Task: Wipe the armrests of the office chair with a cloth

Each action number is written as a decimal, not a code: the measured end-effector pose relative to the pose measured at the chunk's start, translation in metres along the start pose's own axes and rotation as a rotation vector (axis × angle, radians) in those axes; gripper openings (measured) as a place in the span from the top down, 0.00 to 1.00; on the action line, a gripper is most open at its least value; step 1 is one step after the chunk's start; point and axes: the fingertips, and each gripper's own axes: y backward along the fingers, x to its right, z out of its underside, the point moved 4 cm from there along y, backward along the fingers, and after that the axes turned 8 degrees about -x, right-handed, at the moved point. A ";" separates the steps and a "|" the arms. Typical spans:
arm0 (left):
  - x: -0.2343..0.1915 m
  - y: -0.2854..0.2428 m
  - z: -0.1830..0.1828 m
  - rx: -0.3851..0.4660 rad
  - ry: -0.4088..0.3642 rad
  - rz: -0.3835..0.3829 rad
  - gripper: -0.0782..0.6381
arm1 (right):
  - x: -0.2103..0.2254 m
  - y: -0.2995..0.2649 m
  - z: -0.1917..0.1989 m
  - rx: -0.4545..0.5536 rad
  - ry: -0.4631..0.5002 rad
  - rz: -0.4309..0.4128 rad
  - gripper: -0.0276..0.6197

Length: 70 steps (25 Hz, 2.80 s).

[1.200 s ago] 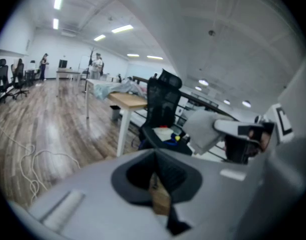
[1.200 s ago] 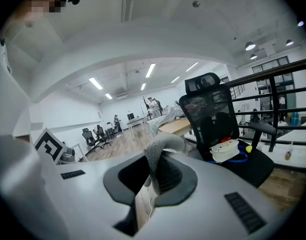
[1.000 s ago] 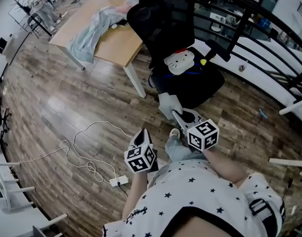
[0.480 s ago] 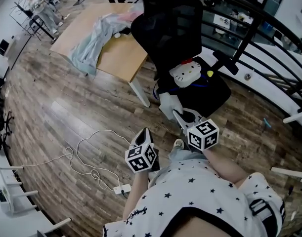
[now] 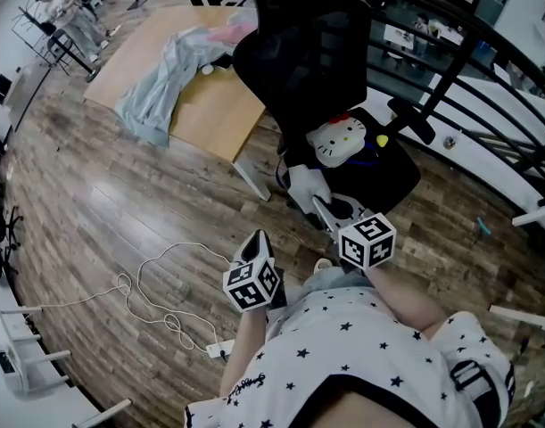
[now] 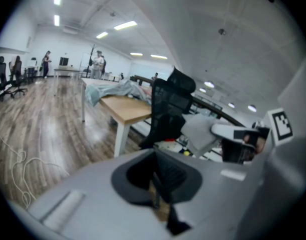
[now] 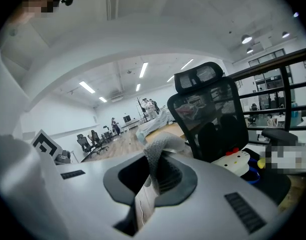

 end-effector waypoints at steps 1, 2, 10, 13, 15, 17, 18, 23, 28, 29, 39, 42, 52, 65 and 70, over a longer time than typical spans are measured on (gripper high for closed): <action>0.000 -0.002 -0.001 -0.003 0.000 0.001 0.88 | 0.002 -0.002 0.000 -0.002 -0.004 0.002 0.91; -0.001 -0.004 -0.003 -0.006 -0.001 0.002 0.88 | 0.003 -0.005 -0.001 -0.002 -0.009 0.004 0.91; -0.011 -0.021 0.001 -0.039 0.013 -0.016 0.88 | 0.022 -0.024 0.011 -0.023 -0.055 0.048 0.91; -0.012 -0.034 0.004 -0.073 -0.003 -0.013 0.88 | 0.032 -0.031 0.021 -0.043 -0.102 0.074 0.91; -0.010 -0.043 0.001 -0.088 -0.019 0.001 0.88 | 0.039 -0.037 0.025 -0.049 -0.138 0.089 0.91; -0.008 -0.051 -0.003 -0.101 -0.041 0.021 0.88 | 0.045 -0.044 0.028 -0.052 -0.163 0.106 0.91; -0.007 -0.056 -0.005 -0.109 -0.052 0.032 0.88 | 0.048 -0.048 0.030 -0.054 -0.172 0.116 0.91; -0.006 -0.078 -0.014 -0.151 -0.103 0.072 0.88 | 0.059 -0.070 0.036 -0.078 -0.201 0.151 0.91; -0.007 -0.100 -0.023 -0.194 -0.123 0.108 0.88 | 0.070 -0.094 0.045 -0.124 -0.210 0.177 0.91; -0.009 -0.105 -0.025 -0.200 -0.125 0.110 0.88 | 0.073 -0.101 0.046 -0.133 -0.215 0.180 0.91; -0.024 -0.141 -0.038 -0.228 -0.124 0.108 0.88 | 0.092 -0.154 0.070 -0.251 -0.251 0.200 0.91; -0.028 -0.148 -0.039 -0.238 -0.127 0.106 0.88 | 0.097 -0.168 0.077 -0.280 -0.260 0.204 0.91; -0.040 -0.163 -0.044 -0.269 -0.137 0.098 0.88 | 0.111 -0.202 0.095 -0.354 -0.287 0.212 0.91; -0.044 -0.170 -0.041 -0.301 -0.153 0.111 0.88 | 0.125 -0.223 0.120 -0.457 -0.269 0.271 0.91; -0.046 -0.171 -0.040 -0.309 -0.150 0.109 0.88 | 0.132 -0.225 0.129 -0.490 -0.264 0.294 0.91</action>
